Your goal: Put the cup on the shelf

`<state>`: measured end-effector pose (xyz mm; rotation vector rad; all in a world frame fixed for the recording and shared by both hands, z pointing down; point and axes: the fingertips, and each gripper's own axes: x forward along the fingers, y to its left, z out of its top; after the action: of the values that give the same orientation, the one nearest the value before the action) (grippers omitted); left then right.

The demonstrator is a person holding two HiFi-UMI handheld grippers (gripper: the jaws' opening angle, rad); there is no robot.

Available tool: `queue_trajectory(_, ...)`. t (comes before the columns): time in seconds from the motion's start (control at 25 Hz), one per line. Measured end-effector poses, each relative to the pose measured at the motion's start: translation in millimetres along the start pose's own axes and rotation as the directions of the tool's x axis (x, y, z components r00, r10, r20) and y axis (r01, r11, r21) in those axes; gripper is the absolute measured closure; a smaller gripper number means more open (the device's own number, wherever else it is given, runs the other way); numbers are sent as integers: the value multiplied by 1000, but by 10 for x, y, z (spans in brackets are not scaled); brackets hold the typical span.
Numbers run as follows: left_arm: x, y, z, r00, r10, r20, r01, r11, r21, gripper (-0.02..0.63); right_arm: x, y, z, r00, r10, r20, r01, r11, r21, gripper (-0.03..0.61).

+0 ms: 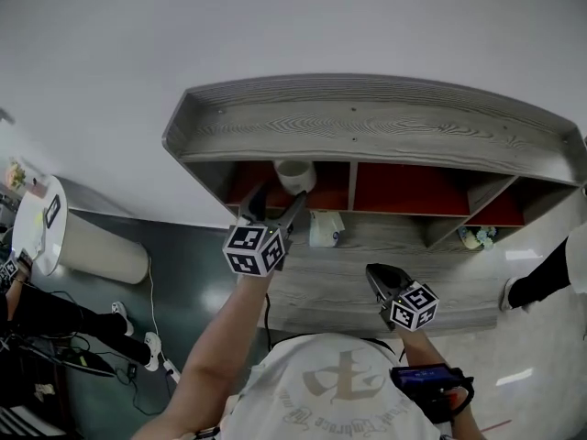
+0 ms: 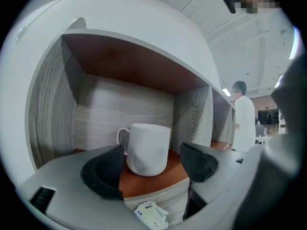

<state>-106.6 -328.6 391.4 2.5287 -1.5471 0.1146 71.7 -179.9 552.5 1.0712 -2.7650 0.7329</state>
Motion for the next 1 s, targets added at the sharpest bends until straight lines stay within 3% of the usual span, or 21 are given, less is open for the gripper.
queue_trajectory(0.32, -232, -38, -152, 1000, 16, 11, -16, 999, -34, 328, 54, 83, 56, 1000, 20, -1, -20, 999, -33, 574)
queue_trajectory(0.4, -323, -31, -196, 999, 31, 15, -30, 999, -39, 406, 69, 120, 88, 1000, 26, 1, -26, 999, -44, 574)
queue_trajectory(0.56, -529, 7, -314, 998, 65, 21, -63, 997, -52, 503, 102, 186, 147, 999, 39, 7, -39, 996, -75, 574)
queue_trajectory(0.8, -839, 70, -503, 994, 105, 18, -102, 990, -98, 584, 136, 264, 238, 998, 54, 28, -50, 992, -119, 574)
queue_trajectory(1.0, -1086, 65, -739, 995, 104, -10, -104, 988, -111, 611, 135, 345, 299, 997, 68, 42, -62, 989, -131, 574)
